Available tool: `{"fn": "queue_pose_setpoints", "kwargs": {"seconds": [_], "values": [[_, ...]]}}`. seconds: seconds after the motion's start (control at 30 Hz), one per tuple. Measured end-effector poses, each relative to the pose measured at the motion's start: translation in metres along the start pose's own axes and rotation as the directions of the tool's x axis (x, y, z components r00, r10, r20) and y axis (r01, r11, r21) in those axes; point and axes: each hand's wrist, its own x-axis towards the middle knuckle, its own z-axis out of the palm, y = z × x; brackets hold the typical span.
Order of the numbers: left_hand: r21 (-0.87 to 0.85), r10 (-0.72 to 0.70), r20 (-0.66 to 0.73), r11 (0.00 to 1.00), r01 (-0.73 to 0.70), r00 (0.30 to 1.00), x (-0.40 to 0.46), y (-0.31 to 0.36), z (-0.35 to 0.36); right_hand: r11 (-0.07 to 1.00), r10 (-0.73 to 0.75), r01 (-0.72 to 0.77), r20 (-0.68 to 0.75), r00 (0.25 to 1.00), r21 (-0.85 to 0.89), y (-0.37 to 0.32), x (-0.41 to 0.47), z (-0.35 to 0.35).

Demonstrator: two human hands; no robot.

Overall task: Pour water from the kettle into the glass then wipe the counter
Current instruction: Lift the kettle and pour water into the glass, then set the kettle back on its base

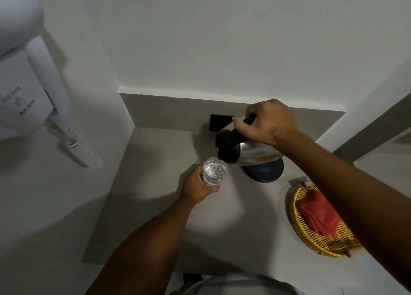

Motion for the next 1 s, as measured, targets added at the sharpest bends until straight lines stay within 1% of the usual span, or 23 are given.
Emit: {"fn": "queue_pose_setpoints", "kwargs": {"seconds": [0.07,0.13,0.2,0.27,0.33,0.37,0.43,0.5,0.6,0.9,1.0], "values": [[0.013,0.016,-0.007,1.0,-0.016,1.0,0.001,-0.001,0.0,0.976,0.166,-0.162,-0.018,0.986,0.144,0.017,-0.008,0.005],[0.015,0.032,-0.003,0.999,-0.032,0.999,0.001,-0.001,0.0,0.889,0.367,-0.337,-0.042,0.929,0.311,0.038,-0.018,0.01],[0.004,0.038,0.01,0.999,-0.038,0.999,0.002,-0.001,0.0,0.737,0.576,-0.49,-0.052,0.816,0.466,0.06,-0.032,0.017],[0.011,0.053,0.008,0.999,-0.053,0.999,0.002,0.0,0.0,0.548,0.742,-0.589,-0.02,0.67,0.594,0.078,-0.047,0.025],[0.016,0.074,-0.008,0.997,-0.074,0.997,0.003,0.0,0.0,0.384,0.847,-0.626,0.011,0.532,0.679,0.092,-0.06,0.036],[0.018,0.082,-0.013,0.997,-0.082,0.997,0.003,0.0,0.001,0.325,0.877,-0.624,0.021,0.481,0.711,0.097,-0.066,0.042],[0.02,0.088,-0.016,0.996,-0.088,0.996,0.003,0.001,0.002,0.246,0.909,-0.61,0.039,0.415,0.754,0.104,-0.073,0.052],[0.021,0.086,-0.01,0.996,-0.086,0.996,0.003,0.002,0.003,0.193,0.928,-0.596,0.052,0.368,0.78,0.109,-0.076,0.059],[0.022,0.085,0.001,0.996,-0.085,0.996,0.004,0.001,0.003,0.145,0.944,-0.582,0.065,0.323,0.8,0.12,-0.077,0.064],[0.012,0.068,0.007,0.998,-0.069,0.998,0.005,0.0,0.003,0.176,0.928,-0.6,0.073,0.367,0.78,0.147,-0.084,0.062],[0.006,0.052,-0.005,0.999,-0.052,0.999,0.006,-0.002,0.004,0.171,0.932,-0.597,0.068,0.357,0.784,0.151,-0.095,0.065]]}}
